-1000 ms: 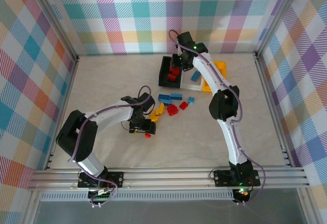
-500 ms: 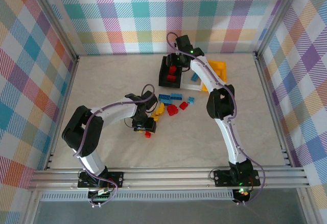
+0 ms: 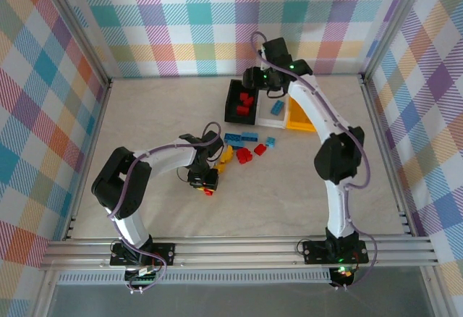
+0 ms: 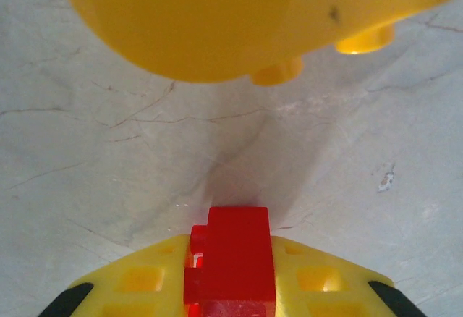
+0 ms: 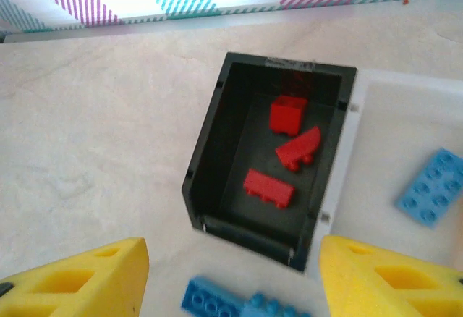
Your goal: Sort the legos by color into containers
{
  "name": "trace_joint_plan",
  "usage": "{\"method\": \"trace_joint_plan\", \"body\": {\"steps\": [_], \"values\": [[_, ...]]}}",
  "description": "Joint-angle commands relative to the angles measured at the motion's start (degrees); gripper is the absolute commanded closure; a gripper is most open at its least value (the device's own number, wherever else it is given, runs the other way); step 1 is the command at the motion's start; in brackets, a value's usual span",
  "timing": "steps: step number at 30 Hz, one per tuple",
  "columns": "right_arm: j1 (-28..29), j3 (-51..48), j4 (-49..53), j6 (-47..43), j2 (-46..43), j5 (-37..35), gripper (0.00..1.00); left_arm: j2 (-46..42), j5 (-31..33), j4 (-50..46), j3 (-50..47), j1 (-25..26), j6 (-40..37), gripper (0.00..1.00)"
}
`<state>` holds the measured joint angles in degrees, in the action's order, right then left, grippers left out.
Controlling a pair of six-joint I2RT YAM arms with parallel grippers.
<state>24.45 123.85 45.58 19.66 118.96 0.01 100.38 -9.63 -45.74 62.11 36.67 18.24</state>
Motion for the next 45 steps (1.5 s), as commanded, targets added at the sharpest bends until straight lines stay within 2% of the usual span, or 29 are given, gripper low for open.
{"method": "trace_joint_plan", "body": {"steps": [1,6,10,16,22,24,30,33,37,41,45], "values": [[0.34,-7.25,4.44,0.46,-5.16,0.50,0.35,-0.74,-0.36,-1.52,-0.58,0.37,-0.75,0.83],[0.39,-23.02,6.86,2.00,-13.95,3.34,0.30,-3.23,0.75,-7.26,6.34,-0.73,-1.21,0.85],[0.37,-37.05,3.23,3.71,-21.68,4.86,0.29,-1.06,2.01,-10.53,19.17,-4.20,-3.39,0.84],[0.34,-48.83,-0.77,2.78,-27.59,6.67,0.29,14.36,1.24,-10.95,45.55,-9.48,-3.56,0.84],[0.34,-50.13,1.80,1.47,-29.29,6.74,0.29,32.25,1.68,-11.47,73.42,-10.27,-1.70,0.84],[0.35,-50.20,2.14,1.10,-29.61,6.33,0.29,36.72,2.00,-10.75,79.24,-10.25,-0.77,0.84],[0.41,-51.84,0.38,2.37,-30.01,6.35,0.29,42.40,3.21,-1.40,81.75,-9.80,0.69,0.81],[0.43,-52.60,-0.63,3.72,-30.16,6.76,0.29,44.63,2.93,0.77,83.00,-9.76,1.18,0.71],[0.51,-54.13,-1.31,5.92,-29.39,3.93,0.29,45.36,2.08,1.23,83.51,-9.80,2.03,0.51],[0.51,-53.40,-1.72,8.50,-26.09,0.66,0.28,43.42,1.02,1.23,83.45,-9.55,2.62,0.40],[0.51,-52.06,-4.66,9.61,-21.77,1.91,0.28,38.89,1.82,-0.75,81.66,-8.47,1.52,0.33]]}}
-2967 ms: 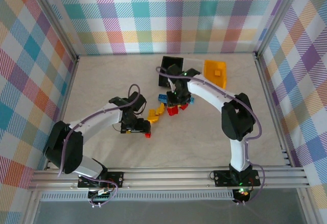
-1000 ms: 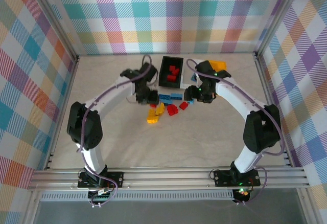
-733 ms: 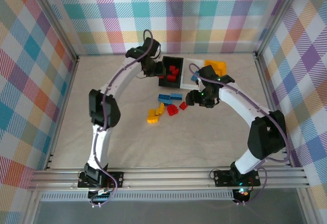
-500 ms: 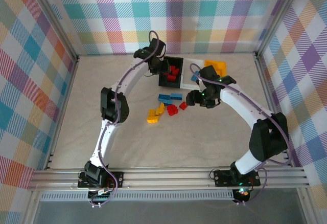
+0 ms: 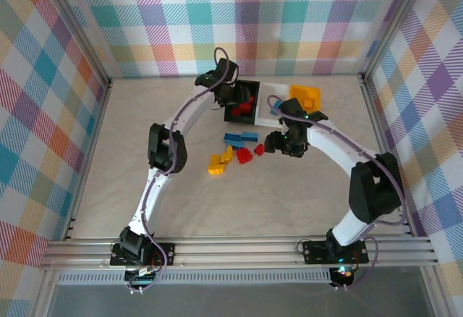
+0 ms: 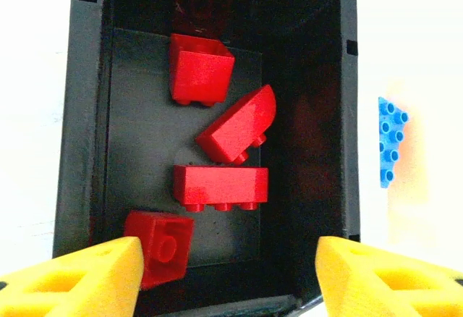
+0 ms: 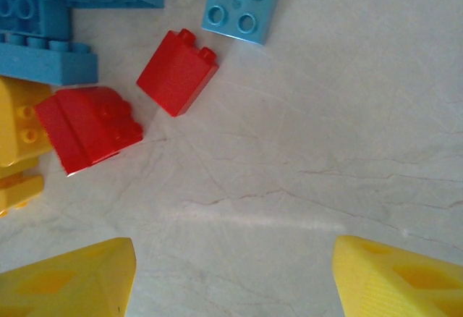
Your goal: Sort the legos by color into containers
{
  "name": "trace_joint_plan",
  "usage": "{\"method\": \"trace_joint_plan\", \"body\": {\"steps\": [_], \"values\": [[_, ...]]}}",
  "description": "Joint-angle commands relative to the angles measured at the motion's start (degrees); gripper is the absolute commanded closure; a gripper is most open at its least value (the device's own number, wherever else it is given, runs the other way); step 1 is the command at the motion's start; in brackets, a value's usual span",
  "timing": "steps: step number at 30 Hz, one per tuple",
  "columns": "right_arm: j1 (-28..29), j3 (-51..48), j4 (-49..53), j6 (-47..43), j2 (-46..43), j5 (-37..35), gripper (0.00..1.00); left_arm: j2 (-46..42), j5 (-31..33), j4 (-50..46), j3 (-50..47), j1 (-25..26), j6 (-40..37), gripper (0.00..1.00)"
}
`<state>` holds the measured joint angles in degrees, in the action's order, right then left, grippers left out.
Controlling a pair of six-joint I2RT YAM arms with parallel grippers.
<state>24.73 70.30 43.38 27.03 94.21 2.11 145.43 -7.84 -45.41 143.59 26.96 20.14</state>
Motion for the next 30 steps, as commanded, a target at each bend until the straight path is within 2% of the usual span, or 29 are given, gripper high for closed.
{"method": "trace_joint_plan", "body": {"steps": [1,6,11,16,23,30], "values": [[0.29,1.98,-3.11,2.24,4.41,0.82,0.29,-7.91,0.76,-1.81,-1.32,1.55,-0.64,0.32],[1.10,5.96,-3.83,0.59,10.34,2.78,0.30,-17.17,4.22,-7.95,-12.37,2.72,-3.45,0.28],[1.63,9.96,-3.27,-0.16,14.62,2.86,0.32,-31.34,6.88,-6.71,-33.78,3.71,-4.89,0.25],[1.64,13.92,-0.63,1.70,18.85,0.66,0.34,-40.08,6.04,-6.47,-48.33,4.21,-5.70,0.25],[1.63,18.11,1.46,1.82,21.71,0.52,0.34,-43.99,2.45,-4.92,-61.45,7.23,-6.99,0.26],[1.64,17.24,1.81,1.27,21.89,0.98,0.34,-43.12,2.78,-2.94,-66.36,7.76,-5.45,0.26]]}}
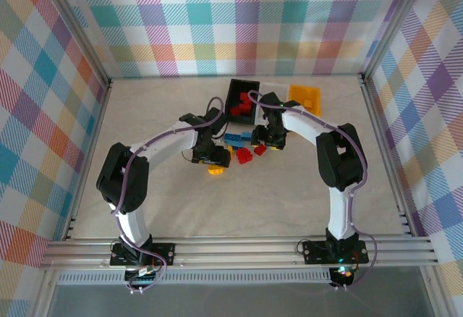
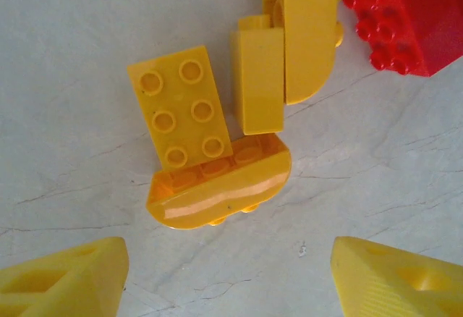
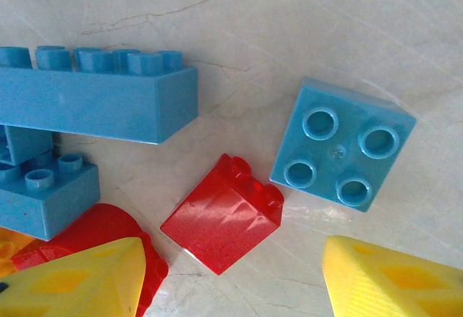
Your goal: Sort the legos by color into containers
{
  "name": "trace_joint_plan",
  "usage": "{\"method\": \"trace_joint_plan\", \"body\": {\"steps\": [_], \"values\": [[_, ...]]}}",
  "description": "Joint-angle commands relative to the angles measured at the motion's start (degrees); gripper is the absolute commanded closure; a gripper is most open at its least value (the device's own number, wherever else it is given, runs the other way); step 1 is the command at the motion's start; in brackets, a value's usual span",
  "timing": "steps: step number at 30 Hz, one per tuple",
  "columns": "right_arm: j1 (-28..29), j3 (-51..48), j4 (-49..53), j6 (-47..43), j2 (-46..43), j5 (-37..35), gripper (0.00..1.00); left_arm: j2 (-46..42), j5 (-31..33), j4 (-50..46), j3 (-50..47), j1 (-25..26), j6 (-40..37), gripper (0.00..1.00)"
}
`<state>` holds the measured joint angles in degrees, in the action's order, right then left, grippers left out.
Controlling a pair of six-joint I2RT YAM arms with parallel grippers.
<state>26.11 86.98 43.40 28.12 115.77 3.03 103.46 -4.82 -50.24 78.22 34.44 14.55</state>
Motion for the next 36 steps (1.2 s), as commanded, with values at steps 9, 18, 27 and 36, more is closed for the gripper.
{"method": "trace_joint_plan", "body": {"steps": [9,18,27,36], "values": [[0.26,1.45,2.13,-0.60,0.69,0.78,0.34,4.47,0.09,4.77,-1.14,0.18,-0.04,0.30],[0.26,1.64,2.40,-1.22,0.58,1.26,0.32,8.46,-0.43,5.24,-0.25,0.17,-1.54,0.29],[0.26,1.18,2.15,-1.57,0.78,1.28,0.31,8.36,-3.52,5.50,-1.72,0.83,-0.90,0.43],[-0.32,-0.66,2.74,-2.45,-0.89,0.79,0.31,5.97,-4.55,2.49,-1.64,2.04,0.37,0.53]]}}
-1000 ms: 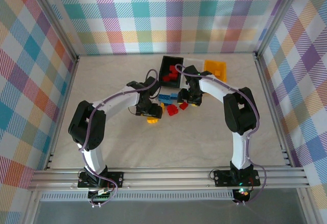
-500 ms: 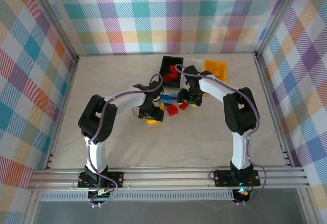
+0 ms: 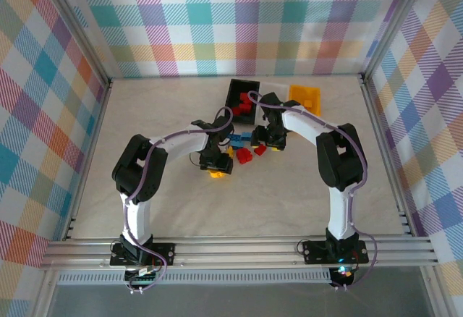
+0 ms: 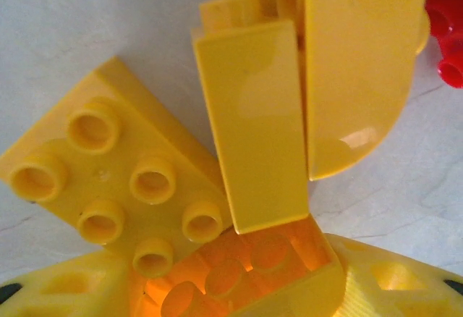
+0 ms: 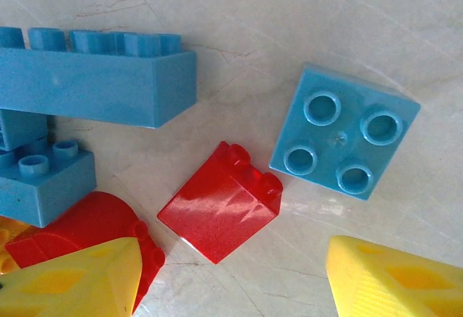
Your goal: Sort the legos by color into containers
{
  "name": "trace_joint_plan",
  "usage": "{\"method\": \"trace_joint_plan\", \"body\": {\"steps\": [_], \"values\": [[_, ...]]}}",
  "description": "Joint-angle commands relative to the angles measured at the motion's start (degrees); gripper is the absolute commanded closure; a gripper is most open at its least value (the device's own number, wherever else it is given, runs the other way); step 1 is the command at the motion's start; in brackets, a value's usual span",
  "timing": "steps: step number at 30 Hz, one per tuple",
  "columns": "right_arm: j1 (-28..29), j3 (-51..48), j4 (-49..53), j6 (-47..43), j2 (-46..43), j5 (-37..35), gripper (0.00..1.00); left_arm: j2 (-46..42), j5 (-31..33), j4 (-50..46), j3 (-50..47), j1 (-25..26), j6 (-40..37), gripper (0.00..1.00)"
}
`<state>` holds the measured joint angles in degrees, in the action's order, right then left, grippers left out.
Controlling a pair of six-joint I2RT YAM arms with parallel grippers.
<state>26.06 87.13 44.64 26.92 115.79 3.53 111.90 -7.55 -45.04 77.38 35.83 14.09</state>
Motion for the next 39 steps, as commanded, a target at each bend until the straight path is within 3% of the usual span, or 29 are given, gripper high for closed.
{"method": "trace_joint_plan", "body": {"steps": [1,8,11,13,15,17,22,26,29,34,39], "values": [[-0.36,-1.47,1.40,-1.34,-1.53,0.24,0.31,-3.09,-2.23,-3.10,-0.91,0.64,0.94,0.56],[-1.44,-4.99,1.67,-1.21,-5.65,0.03,0.31,-4.95,-2.75,-7.45,2.61,0.64,1.26,0.54],[-1.65,-6.00,1.94,-1.79,-7.16,0.67,0.31,-4.01,-2.60,-8.13,4.59,0.64,1.69,0.45],[-1.56,-6.58,1.23,-3.11,-8.03,2.92,0.31,-3.48,-2.56,-8.05,4.67,0.64,1.73,0.42],[-1.29,-7.99,-1.82,-6.15,-9.43,9.56,0.31,-3.96,-2.16,-8.35,4.29,0.64,2.05,0.39],[0.34,-9.49,-3.95,-9.45,-11.81,13.21,0.30,-6.20,-0.62,-8.99,3.35,0.64,2.79,0.37],[7.92,-15.61,-8.64,-18.58,-18.61,14.72,0.26,-13.50,3.00,-10.03,-1.85,-1.74,6.43,0.34],[13.64,-28.57,-20.55,-31.67,-27.72,24.14,0.25,-18.65,2.45,-10.23,-5.71,-3.14,9.05,0.32],[16.01,-36.99,-27.31,-49.65,-33.47,36.20,0.25,-22.03,3.08,-10.82,-8.41,-3.18,10.13,0.32],[17.34,-31.93,-15.89,-73.78,-29.63,47.47,0.24,-25.93,4.76,-11.80,-13.56,-6.82,13.63,0.29],[22.55,-22.80,-2.25,-93.45,-21.04,47.05,0.24,-29.03,1.65,-9.52,-17.29,-11.28,17.21,0.27]]}}
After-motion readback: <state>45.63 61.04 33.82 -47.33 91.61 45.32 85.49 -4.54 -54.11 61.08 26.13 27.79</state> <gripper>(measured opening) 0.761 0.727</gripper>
